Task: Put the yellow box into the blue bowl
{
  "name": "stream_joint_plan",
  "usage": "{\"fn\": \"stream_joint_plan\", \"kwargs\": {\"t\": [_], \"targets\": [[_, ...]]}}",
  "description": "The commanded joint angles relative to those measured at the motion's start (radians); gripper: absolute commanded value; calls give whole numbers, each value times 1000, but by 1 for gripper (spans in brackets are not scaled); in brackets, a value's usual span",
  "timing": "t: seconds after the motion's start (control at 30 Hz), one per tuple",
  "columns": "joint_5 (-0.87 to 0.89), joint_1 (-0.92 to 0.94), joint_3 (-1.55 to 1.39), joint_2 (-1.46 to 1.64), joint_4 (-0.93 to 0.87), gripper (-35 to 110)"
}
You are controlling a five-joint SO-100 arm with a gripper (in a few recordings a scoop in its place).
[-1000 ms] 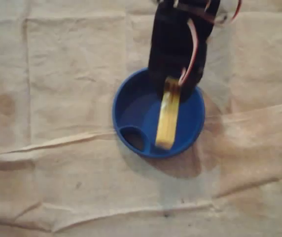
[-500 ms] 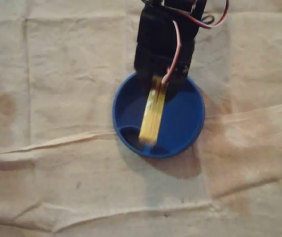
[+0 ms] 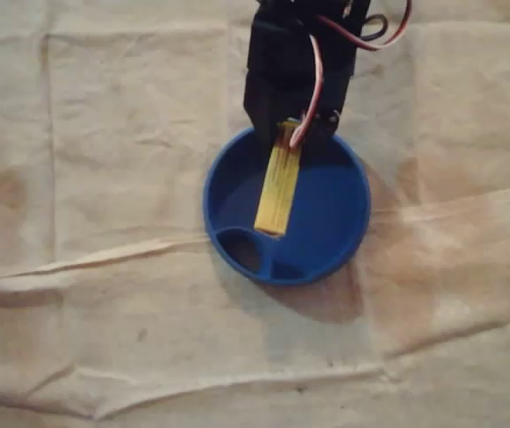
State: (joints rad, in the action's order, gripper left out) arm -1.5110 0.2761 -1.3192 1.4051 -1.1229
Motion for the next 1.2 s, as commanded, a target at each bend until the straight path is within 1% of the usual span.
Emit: {"fn": "stream_joint_plan", "kwargs": {"t": [0.0, 0.1, 0.37, 0.47, 0.67, 0.77, 0.97, 1.17], "targets": [[-6, -12, 109, 32, -5, 23], [5, -15, 150, 26, -5, 28], [6, -15, 167, 31, -18, 28], [6, -15, 176, 31, -18, 22], [8, -8, 176, 52, -20, -1], [17, -8, 152, 107, -31, 0], [132, -25, 83, 293, -167, 0], [238, -120, -25, 522, -321, 0]]}}
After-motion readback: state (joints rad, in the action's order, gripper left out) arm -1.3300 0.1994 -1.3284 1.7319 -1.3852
